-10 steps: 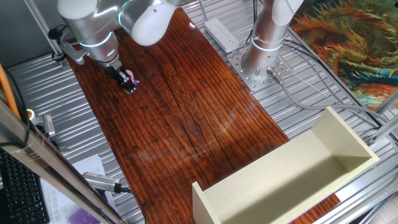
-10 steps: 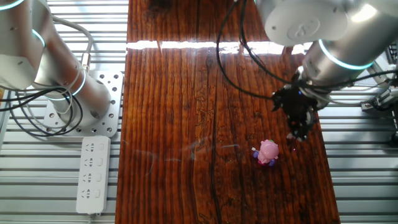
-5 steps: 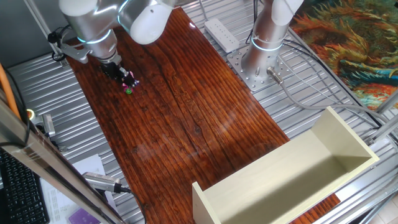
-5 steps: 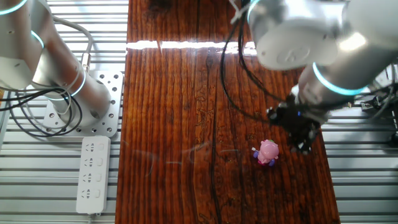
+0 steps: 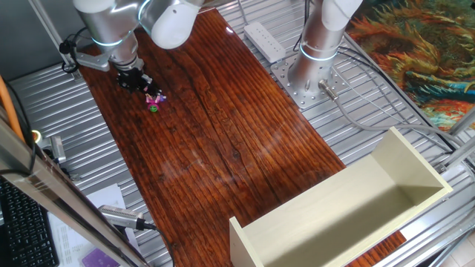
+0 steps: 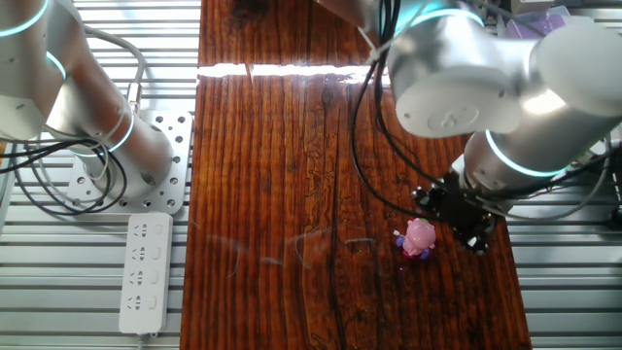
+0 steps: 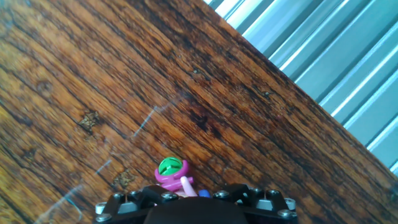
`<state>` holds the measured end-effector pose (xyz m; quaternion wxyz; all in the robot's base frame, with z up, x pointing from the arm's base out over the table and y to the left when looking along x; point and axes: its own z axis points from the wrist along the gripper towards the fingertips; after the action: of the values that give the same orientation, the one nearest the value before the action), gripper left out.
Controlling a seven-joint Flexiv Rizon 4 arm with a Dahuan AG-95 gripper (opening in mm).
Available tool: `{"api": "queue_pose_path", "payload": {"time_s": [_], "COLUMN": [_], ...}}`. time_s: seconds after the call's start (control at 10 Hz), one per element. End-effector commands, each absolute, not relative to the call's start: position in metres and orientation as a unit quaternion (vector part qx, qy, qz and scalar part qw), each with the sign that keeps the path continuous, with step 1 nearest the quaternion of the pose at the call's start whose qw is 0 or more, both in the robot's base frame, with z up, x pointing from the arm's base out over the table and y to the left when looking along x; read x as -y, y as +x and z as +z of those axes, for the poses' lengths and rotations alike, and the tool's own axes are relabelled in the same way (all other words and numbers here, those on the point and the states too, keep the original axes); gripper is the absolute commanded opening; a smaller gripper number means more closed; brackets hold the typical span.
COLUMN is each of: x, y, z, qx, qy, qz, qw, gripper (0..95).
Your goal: Put the object on the shelf
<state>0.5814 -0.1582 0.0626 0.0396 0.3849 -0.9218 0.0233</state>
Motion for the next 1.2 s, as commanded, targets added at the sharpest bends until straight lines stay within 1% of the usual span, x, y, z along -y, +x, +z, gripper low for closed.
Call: {"api": "queue_pose_path", "payload": {"time_s": [0.1,0.7,1.2], "x": [0.158,0.155,0.155], "y": [0.579,0.567,0.561], "z": [0.063,0.056,0.05], "qx": [0.924,0.928,0.935], "qy": [0.378,0.369,0.351], "qz": [0.022,0.017,0.026], "qw": [0.044,0.044,0.046], "gripper": [76.0,76.0,76.0]}}
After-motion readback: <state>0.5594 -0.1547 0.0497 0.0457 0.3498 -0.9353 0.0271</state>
